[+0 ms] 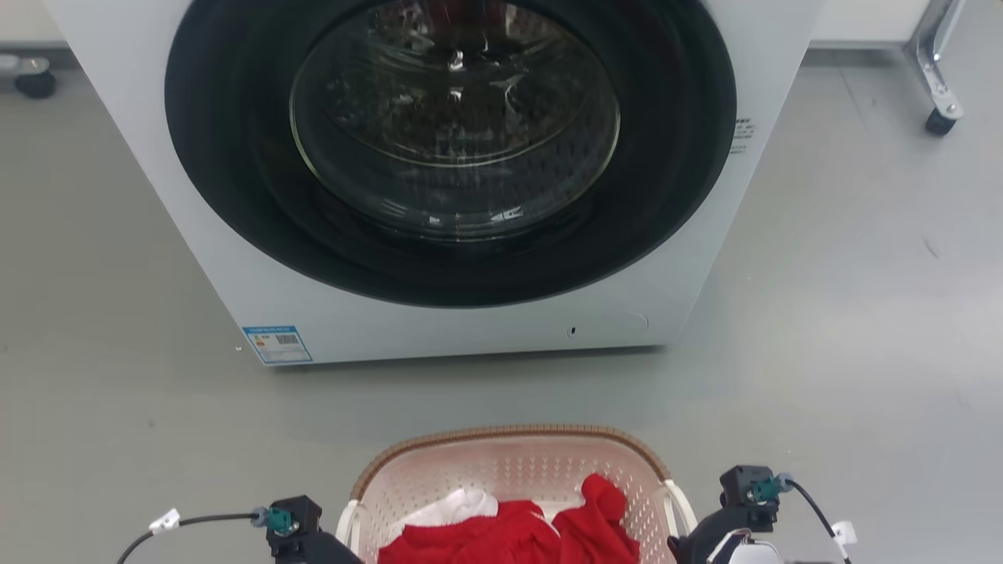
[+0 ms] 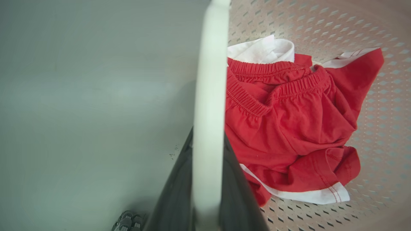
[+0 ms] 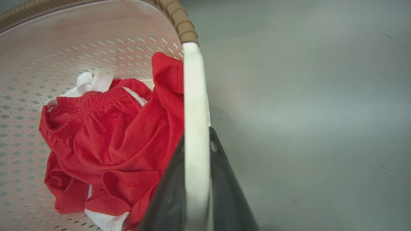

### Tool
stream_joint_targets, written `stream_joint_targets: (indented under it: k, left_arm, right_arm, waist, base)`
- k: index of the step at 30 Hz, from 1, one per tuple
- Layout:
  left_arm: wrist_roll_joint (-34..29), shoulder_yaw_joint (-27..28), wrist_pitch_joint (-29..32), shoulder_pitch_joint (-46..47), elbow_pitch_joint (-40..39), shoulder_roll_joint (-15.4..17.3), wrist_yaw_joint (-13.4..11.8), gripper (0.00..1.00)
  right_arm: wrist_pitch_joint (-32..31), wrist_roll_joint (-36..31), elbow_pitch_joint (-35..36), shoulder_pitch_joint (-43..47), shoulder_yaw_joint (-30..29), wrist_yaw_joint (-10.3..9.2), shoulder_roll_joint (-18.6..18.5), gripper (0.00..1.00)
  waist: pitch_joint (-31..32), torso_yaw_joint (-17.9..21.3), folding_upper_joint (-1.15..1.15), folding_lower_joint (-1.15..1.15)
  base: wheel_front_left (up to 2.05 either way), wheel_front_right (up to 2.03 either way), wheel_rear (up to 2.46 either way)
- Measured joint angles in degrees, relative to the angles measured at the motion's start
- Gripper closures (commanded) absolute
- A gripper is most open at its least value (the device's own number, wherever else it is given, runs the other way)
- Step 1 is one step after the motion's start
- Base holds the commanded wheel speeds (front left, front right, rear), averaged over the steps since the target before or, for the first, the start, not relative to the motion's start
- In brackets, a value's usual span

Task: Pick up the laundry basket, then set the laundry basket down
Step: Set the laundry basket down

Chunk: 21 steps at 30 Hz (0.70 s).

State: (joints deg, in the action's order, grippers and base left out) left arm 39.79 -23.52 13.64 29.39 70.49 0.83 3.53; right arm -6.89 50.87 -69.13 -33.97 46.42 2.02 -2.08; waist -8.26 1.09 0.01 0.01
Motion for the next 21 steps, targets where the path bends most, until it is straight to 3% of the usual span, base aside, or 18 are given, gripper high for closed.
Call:
stream_joint_targets:
  k: [21]
  left_arm:
    - [-1.36,-0.13,-6.82,11.25,-2.05,0.51,-1.57,1.00]
  right_arm:
    - [6.58,-1.47,0.15,-12.18,-0.68,-0.51,-0.85,1.00]
  waist:
    - [-14.46,0.51,0.00,0.00]
  base:
    - [0.00,0.00,0.00]
